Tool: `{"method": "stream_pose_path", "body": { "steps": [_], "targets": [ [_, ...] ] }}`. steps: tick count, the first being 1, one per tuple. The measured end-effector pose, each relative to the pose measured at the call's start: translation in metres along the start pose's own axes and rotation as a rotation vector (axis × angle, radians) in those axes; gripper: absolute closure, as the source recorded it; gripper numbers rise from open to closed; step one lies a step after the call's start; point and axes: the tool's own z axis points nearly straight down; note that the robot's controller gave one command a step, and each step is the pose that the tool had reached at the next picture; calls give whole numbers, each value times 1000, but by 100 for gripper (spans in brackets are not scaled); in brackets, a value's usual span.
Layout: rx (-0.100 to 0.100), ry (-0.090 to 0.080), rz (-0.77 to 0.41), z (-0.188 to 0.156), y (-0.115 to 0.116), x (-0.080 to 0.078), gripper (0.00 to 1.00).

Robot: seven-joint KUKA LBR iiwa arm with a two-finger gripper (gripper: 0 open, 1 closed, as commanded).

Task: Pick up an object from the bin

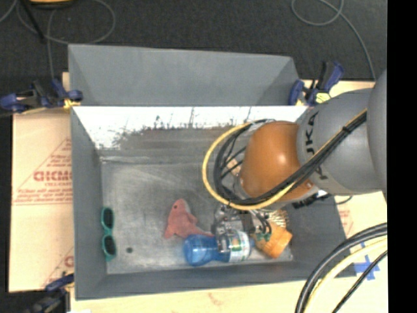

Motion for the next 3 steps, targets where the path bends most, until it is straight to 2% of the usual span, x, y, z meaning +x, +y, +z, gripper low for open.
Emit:
{"method": "stream_pose_path", "body": {
  "steps": [1, 2, 3],
  "targets": [
    [0, 2, 1, 1, 0, 1, 0],
    [0, 2, 1, 1, 0, 1, 0],
    [2, -18, 270, 20, 9, 6, 100]
  ]
}}
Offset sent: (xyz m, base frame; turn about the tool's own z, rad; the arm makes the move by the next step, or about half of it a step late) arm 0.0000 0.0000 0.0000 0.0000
